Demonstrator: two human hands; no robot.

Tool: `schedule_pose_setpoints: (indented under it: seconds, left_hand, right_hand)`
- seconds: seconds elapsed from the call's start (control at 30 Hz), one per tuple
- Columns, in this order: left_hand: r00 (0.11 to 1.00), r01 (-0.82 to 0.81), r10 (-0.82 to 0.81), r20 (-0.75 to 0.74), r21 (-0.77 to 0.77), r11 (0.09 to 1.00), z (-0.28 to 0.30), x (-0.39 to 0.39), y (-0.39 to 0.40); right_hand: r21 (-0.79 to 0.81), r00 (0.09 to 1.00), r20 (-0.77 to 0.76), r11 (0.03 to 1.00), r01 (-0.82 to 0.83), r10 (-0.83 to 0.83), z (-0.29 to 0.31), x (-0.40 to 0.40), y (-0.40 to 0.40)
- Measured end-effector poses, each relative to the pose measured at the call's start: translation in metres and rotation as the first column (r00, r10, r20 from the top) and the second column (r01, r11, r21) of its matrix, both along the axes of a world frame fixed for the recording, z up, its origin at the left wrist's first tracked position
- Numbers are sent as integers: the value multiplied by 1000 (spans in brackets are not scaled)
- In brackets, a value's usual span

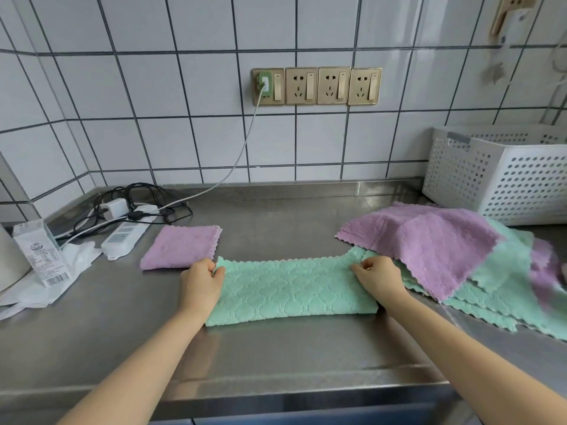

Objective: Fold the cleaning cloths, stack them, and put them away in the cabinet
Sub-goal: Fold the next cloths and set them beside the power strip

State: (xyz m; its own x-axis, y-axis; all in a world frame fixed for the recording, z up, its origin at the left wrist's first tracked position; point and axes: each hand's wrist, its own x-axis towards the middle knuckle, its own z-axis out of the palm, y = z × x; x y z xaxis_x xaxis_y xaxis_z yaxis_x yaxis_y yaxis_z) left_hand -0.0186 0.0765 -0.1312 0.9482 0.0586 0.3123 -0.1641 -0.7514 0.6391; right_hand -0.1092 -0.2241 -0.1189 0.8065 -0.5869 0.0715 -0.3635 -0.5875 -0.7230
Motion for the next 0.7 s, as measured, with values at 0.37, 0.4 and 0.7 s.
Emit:
schedule_pose_setpoints:
  seconds: [0.37,0.4,0.7]
  left_hand:
    - [999,-29,28,-28,-39,999,-1,1,-2]
    - [999,-33,31,-37,-32,999,1,0,-3]
    - [999,19,-12,-32,233,972,19,-20,-3]
  right_hand:
    - [-22,1000,-2,999,30,-30,1,3,2]
    - [-16,999,-16,999,30,-30,2,3,2]
    - [28,1000,-22,999,14,-14,18,-6,1]
